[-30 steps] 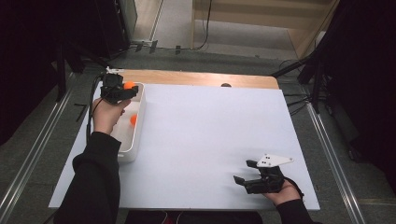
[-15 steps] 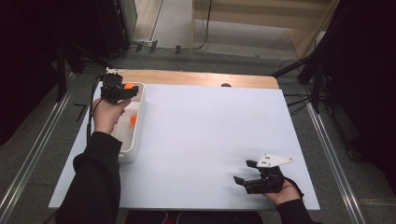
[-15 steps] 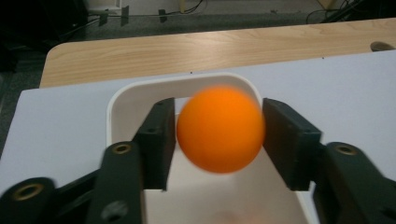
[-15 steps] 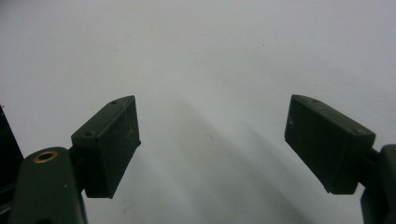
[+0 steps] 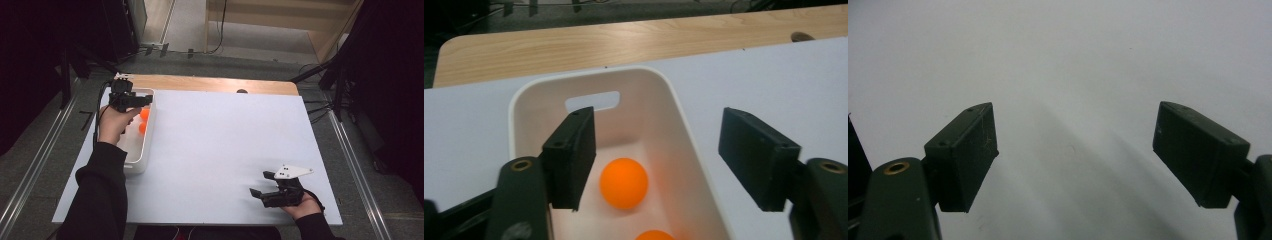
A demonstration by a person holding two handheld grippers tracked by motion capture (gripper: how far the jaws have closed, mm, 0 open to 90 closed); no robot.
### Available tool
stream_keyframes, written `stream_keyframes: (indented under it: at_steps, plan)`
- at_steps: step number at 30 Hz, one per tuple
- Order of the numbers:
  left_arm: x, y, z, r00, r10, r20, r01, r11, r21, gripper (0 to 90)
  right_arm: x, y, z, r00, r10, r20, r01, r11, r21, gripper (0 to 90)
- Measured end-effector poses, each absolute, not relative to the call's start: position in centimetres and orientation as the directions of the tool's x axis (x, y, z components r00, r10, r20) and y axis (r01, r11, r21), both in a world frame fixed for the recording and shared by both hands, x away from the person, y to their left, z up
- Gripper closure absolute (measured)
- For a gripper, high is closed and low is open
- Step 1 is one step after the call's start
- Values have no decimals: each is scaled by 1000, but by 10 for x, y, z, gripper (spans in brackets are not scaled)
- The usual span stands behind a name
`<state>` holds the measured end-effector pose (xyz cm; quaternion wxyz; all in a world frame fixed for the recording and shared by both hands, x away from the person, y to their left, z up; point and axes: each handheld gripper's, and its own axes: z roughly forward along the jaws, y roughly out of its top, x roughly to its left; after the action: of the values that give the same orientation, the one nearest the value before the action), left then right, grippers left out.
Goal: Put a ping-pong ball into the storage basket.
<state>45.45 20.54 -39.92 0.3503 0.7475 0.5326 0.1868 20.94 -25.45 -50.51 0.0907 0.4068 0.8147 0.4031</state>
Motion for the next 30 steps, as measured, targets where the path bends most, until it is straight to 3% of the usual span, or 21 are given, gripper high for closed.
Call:
stream_keyframes:
  at_steps: [11, 30]
  plan:
    - [442, 195, -389, 464, 866, -186, 661, -199, 723, 279, 211, -253, -504, -663, 730, 168, 579, 357, 733, 164]
    - [423, 174, -380, 607, 765, -214, 625, -294, 723, 247, 212, -252, -503, -666, 726, 172, 581, 360, 730, 164]
